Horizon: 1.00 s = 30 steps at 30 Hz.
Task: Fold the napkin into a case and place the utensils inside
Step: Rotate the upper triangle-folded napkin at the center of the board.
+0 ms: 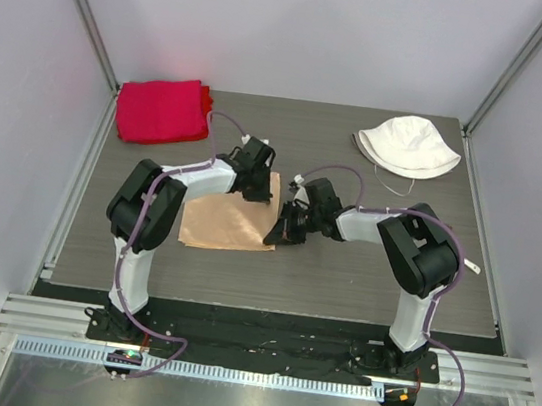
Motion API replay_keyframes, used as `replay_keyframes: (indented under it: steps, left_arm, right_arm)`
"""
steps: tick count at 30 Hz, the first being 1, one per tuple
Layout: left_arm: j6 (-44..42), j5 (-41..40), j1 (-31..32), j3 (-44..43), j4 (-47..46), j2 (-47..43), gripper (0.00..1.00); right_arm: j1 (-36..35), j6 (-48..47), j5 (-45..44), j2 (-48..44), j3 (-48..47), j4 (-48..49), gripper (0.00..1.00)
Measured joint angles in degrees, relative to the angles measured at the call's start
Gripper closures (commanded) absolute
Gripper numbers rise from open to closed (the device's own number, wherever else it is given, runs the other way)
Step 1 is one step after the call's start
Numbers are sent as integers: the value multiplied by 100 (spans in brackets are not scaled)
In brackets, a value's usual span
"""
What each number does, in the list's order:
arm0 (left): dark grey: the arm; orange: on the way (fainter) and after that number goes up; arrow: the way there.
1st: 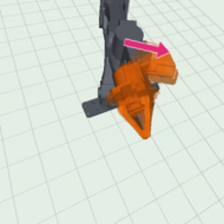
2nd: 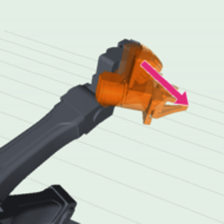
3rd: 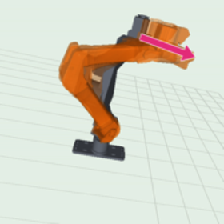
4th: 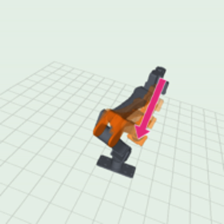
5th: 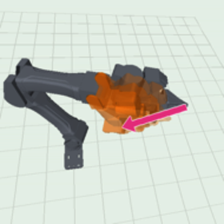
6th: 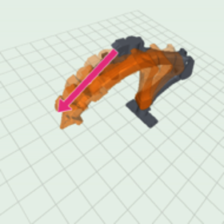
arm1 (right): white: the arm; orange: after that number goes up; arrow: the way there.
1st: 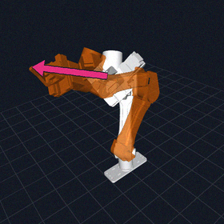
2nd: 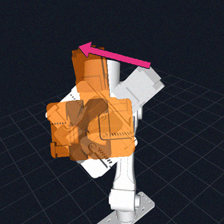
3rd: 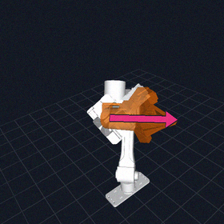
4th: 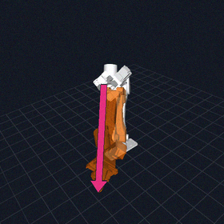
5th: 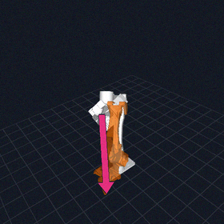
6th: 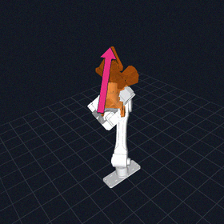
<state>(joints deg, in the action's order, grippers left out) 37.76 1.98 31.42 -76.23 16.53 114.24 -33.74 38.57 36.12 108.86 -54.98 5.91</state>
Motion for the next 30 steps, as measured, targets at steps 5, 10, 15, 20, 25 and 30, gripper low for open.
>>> replay_keyframes:
  steps: [5, 10, 15, 20, 25, 30]
  left_arm:
    - [-4, 114, 0, -15, -22, 0, 94]
    - [-7, 236, 0, -70, -15, 0, 93]
    - [70, 236, -7, -76, -20, -28, 90]
    - [129, 120, -133, 280, 0, -654, 83]
    - [293, -304, -470, 1067, -24, -1864, 80]
    - [490, -588, -675, 1532, -66, -2356, 81]
  right_arm:
    - [0, 39, 57, -2, 339, 146, 99]
    - [44, 15, 55, -50, 448, 284, 99]
    - [260, -151, 118, -214, 673, 289, 99]
    - [695, -586, -52, -551, 809, -264, 99]
    - [1244, -879, -584, -570, 323, -1228, 99]
    - [1593, -1178, -1777, 197, -1333, -2155, 99]
